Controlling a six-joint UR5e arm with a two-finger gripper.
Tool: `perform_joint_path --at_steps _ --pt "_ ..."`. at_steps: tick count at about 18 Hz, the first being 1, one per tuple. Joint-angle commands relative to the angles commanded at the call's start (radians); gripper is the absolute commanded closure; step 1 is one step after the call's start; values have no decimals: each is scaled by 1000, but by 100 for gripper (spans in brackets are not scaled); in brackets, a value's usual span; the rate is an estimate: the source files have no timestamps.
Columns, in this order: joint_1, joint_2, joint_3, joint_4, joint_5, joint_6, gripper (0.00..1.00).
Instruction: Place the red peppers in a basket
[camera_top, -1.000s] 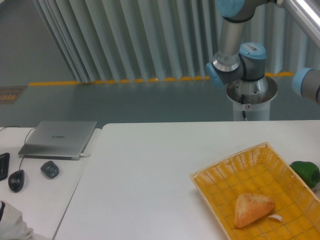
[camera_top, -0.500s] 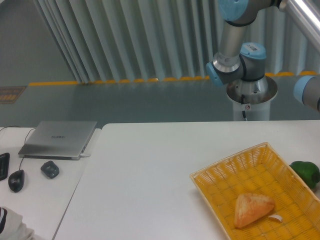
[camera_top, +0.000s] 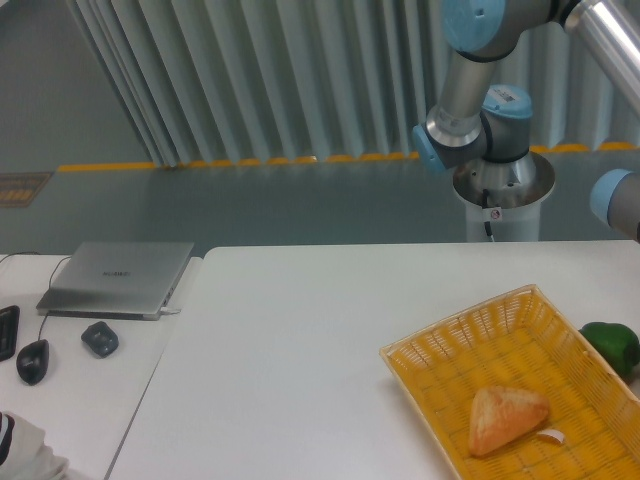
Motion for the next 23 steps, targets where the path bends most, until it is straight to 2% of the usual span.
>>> perform_joint_path --at_steps 6,8,12,13,15,17,19,23 --pt "-5 -37 6 12 17 -9 6" --pt "-12 -51 5 46 31 -14 13" --pt "-14 -55 6 51 45 -49 55" --pt "-14 -55 5 49 45 -67 74" --pt "-14 -51 5 49 43 -78 84" --pt "-9 -32 9 45 39 -72 85" --pt "-5 12 11 34 28 -63 86" --pt "28 92 14 -40 -4 -51 86"
